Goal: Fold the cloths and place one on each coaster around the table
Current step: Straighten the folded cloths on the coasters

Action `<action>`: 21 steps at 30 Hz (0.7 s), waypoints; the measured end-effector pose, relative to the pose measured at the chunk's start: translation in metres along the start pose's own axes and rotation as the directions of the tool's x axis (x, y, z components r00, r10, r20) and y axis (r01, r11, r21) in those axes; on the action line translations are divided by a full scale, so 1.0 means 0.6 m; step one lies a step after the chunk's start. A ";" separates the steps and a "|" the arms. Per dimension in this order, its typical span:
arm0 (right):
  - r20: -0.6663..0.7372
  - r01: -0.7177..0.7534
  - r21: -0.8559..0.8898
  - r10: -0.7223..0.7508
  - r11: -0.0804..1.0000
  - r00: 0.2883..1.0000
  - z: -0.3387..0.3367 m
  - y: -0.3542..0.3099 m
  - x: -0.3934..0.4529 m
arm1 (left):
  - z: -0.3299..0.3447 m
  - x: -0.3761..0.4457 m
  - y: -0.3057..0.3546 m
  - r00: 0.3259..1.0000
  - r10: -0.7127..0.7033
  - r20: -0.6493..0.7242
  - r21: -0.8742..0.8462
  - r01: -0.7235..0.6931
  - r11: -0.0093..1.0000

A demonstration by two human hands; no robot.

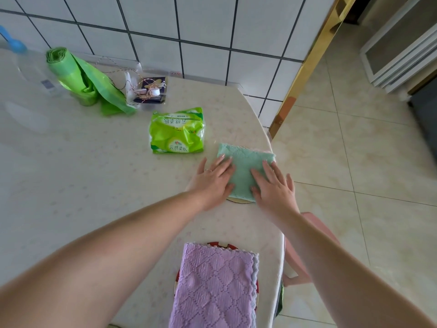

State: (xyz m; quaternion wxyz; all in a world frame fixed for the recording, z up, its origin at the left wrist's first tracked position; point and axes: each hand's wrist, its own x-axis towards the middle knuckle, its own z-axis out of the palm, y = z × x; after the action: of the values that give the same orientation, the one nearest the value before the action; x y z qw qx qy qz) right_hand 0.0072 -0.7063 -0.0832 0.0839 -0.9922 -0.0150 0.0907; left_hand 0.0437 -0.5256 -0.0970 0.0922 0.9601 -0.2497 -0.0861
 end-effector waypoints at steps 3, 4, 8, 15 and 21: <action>0.091 -0.148 0.000 0.148 0.989 0.985 -0.002 0.008 -0.004 | 0.005 -0.004 0.008 0.982 -0.159 0.098 -0.042 0.164 0.986; 0.117 -0.198 0.028 0.193 0.980 0.974 -0.006 0.010 -0.007 | 0.003 -0.004 0.011 0.976 -0.193 0.103 -0.075 0.201 0.977; 0.003 -0.140 0.109 0.140 0.984 0.990 -0.027 -0.011 -0.035 | -0.016 -0.012 0.010 0.954 -0.295 0.047 -0.386 0.290 0.876; 0.037 -0.109 0.786 0.130 0.609 0.991 -0.042 -0.140 -0.152 | -0.111 -0.195 -0.046 0.831 -0.532 0.161 -0.966 0.243 0.089; 0.111 -0.119 0.956 0.047 0.266 0.993 -0.030 -0.273 -0.258 | -0.139 -0.460 -0.148 0.655 -0.729 0.201 -0.976 0.194 -0.096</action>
State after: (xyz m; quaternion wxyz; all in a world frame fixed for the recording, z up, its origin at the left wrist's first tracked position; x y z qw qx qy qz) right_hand -0.1440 -0.5548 -0.0104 0.6602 -0.7365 0.0923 0.1153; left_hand -0.1349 -0.3015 -0.0027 0.7003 0.6624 0.2610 -0.0512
